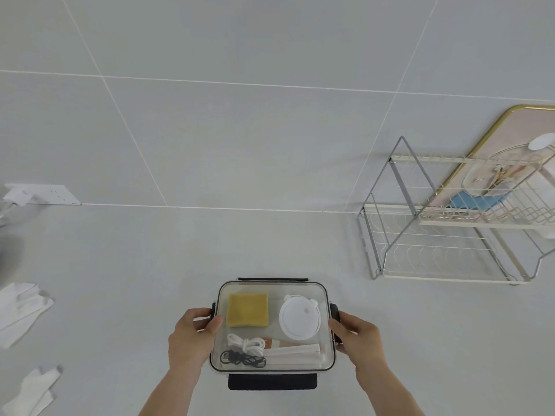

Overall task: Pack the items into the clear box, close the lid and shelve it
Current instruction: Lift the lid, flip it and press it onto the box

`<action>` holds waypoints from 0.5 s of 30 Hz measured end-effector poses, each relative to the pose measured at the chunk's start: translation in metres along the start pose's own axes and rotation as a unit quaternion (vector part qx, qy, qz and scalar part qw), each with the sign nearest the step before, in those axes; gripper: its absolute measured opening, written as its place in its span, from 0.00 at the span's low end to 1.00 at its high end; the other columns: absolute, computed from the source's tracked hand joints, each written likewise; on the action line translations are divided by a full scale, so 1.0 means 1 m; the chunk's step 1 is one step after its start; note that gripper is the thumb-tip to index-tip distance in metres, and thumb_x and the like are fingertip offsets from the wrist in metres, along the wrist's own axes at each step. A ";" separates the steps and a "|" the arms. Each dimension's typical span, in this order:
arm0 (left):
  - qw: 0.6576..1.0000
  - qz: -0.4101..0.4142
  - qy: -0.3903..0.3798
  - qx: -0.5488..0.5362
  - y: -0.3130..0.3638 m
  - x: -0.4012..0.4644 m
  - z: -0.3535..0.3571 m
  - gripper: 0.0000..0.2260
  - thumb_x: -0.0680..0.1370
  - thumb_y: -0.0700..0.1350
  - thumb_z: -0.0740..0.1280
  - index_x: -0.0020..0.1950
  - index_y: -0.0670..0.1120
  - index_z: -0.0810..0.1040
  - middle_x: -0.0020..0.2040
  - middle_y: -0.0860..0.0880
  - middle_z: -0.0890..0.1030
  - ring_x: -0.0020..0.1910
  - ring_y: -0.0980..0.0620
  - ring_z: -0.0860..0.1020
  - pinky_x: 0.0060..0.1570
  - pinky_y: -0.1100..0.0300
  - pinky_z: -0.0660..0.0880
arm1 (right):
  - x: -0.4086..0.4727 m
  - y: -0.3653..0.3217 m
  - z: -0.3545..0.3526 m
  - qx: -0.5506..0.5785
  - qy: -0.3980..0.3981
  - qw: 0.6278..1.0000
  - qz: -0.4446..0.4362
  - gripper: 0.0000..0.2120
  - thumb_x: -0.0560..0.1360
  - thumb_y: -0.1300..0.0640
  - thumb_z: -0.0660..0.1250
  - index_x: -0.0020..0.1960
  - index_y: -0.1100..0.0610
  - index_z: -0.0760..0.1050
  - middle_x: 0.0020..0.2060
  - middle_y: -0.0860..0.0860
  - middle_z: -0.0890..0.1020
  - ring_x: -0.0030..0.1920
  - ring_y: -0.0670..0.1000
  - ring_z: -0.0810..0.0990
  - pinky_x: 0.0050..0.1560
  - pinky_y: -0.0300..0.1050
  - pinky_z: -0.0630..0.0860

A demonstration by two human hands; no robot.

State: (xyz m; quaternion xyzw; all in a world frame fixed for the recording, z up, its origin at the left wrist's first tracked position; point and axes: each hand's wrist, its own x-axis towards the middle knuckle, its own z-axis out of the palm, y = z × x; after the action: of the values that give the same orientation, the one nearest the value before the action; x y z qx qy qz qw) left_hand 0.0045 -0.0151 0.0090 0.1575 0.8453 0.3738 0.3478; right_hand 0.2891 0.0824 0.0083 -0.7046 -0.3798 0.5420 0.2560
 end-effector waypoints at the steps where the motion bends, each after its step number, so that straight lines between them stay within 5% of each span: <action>1: 1.000 0.010 0.009 0.015 0.000 -0.001 0.001 0.09 0.73 0.50 0.75 0.51 0.52 0.80 0.46 0.51 0.86 0.48 0.46 0.82 0.50 0.51 0.76 | -0.001 0.002 0.002 -0.048 0.033 0.998 -0.026 0.12 0.71 0.59 0.75 0.55 0.54 0.85 0.43 0.48 0.87 0.41 0.52 0.85 0.49 0.51 0.82; 6: 0.994 0.040 0.035 0.096 0.001 0.001 0.002 0.08 0.74 0.52 0.73 0.52 0.53 0.82 0.45 0.53 0.84 0.48 0.45 0.80 0.50 0.52 0.76 | -0.012 0.007 0.018 -0.257 0.086 0.951 -0.148 0.11 0.78 0.55 0.68 0.58 0.56 0.81 0.53 0.54 0.80 0.50 0.57 0.80 0.44 0.45 0.70; 9: 0.991 0.046 0.046 0.116 0.003 0.001 0.003 0.08 0.74 0.52 0.73 0.52 0.52 0.84 0.41 0.54 0.85 0.45 0.46 0.78 0.46 0.54 0.73 | -0.009 0.005 0.019 -0.295 0.047 0.943 -0.144 0.12 0.80 0.57 0.63 0.38 0.54 0.72 0.41 0.55 0.77 0.41 0.58 0.75 0.40 0.49 0.72; 15: 0.987 0.050 0.060 0.144 0.006 -0.003 0.006 0.09 0.76 0.51 0.71 0.53 0.51 0.84 0.46 0.50 0.87 0.49 0.43 0.80 0.44 0.55 0.70 | -0.003 0.002 0.019 -0.287 0.048 0.949 -0.123 0.17 0.78 0.60 0.62 0.32 0.58 0.66 0.27 0.53 0.71 0.33 0.57 0.67 0.33 0.48 0.63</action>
State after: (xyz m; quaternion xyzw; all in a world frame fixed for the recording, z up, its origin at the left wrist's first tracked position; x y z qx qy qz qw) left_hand 0.0111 -0.0091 0.0119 0.2250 0.9006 0.2741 0.2512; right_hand 0.2711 0.0775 0.0033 -0.7208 -0.5907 0.3402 0.1256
